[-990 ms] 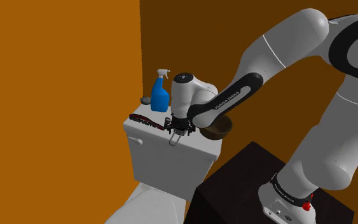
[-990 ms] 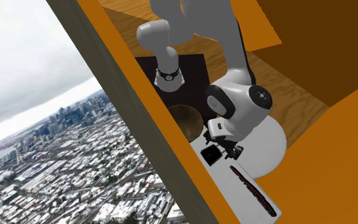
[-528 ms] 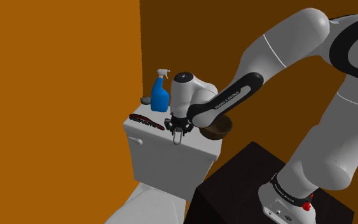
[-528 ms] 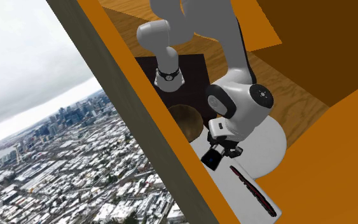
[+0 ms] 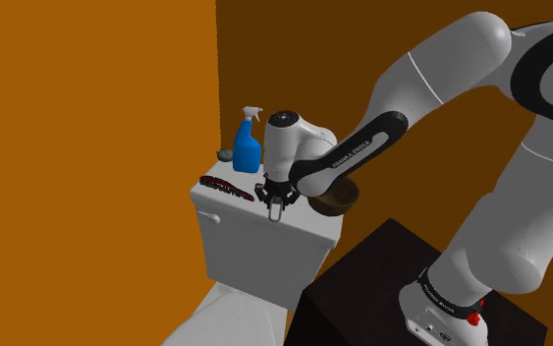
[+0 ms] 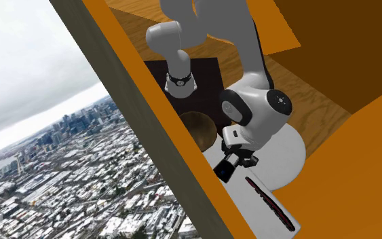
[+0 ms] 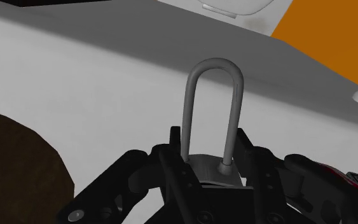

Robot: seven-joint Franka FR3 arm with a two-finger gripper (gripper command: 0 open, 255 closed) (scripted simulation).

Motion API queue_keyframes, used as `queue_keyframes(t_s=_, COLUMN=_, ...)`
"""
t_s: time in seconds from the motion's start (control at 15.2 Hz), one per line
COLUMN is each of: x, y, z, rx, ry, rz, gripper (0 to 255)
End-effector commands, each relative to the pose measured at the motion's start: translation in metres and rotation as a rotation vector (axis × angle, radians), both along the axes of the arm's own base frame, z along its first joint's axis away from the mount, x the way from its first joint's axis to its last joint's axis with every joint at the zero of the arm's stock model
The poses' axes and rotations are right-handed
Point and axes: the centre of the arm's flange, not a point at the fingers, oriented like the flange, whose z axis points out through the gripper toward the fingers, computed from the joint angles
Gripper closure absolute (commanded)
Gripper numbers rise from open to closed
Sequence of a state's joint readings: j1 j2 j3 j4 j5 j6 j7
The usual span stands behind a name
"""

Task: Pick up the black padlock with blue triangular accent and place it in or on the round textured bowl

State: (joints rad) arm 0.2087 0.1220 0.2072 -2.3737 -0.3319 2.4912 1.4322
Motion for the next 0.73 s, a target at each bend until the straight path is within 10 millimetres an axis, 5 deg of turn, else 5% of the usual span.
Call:
queue_keyframes(t_s=0.0, x=0.0, y=-0.002, z=0.005, rx=-0.003, ry=0.006, rz=-0.001, gripper=255)
queue_keyframes(t_s=0.66, x=0.0, y=-0.002, z=0.058, rx=-0.003, ry=0.006, rz=-0.001, gripper=255)
